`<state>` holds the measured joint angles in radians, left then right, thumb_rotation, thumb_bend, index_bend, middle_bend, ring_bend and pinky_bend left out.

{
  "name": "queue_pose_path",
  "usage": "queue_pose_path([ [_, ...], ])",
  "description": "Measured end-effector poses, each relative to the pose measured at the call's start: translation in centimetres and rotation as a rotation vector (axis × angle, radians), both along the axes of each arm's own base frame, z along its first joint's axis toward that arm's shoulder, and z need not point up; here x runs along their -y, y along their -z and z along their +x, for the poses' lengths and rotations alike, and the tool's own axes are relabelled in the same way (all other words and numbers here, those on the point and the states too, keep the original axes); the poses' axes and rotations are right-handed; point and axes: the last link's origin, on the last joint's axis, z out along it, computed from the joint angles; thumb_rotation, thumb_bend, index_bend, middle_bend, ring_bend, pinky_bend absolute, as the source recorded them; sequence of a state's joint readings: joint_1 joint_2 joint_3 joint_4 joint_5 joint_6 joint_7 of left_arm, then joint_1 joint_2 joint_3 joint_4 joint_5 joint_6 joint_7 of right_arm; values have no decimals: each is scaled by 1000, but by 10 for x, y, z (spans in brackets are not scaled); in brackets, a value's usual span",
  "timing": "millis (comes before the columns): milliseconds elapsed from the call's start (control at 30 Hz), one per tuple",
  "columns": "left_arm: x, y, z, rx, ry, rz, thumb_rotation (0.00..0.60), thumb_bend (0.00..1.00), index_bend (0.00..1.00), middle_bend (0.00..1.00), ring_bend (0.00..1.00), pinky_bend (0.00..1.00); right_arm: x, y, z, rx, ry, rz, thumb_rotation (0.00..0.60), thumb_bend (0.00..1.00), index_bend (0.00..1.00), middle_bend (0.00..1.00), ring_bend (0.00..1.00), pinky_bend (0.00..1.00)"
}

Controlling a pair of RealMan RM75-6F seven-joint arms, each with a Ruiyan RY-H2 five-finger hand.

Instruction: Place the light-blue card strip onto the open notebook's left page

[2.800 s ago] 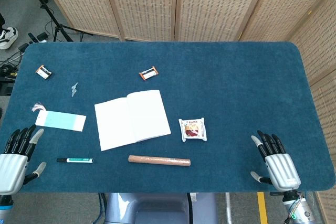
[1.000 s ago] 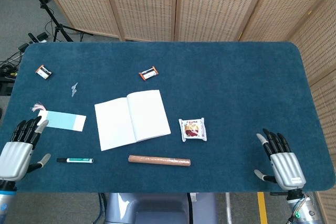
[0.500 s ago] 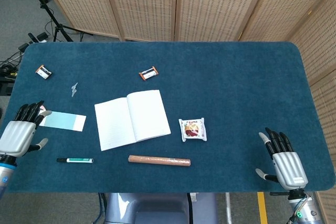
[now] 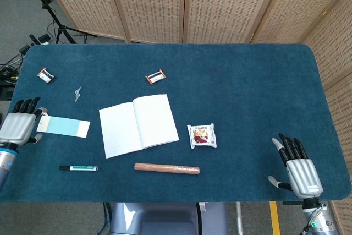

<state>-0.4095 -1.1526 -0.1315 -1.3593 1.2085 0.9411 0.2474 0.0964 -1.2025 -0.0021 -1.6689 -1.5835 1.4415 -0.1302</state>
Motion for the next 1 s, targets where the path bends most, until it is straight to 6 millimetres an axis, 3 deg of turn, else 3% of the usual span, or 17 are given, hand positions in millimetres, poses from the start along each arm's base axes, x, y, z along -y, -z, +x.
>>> queue_pose_path([
  [400, -30, 39, -12, -75, -32, -108, 600, 229, 273, 0, 0, 0, 4, 0, -3, 1, 17, -5, 600, 156, 0, 0, 0, 0],
  [1000, -36, 60, 0, -137, 21, -184, 600, 220, 273, 0, 0, 0, 7, 0, -5, 13, 14, -12, 600, 156, 0, 0, 0, 0],
])
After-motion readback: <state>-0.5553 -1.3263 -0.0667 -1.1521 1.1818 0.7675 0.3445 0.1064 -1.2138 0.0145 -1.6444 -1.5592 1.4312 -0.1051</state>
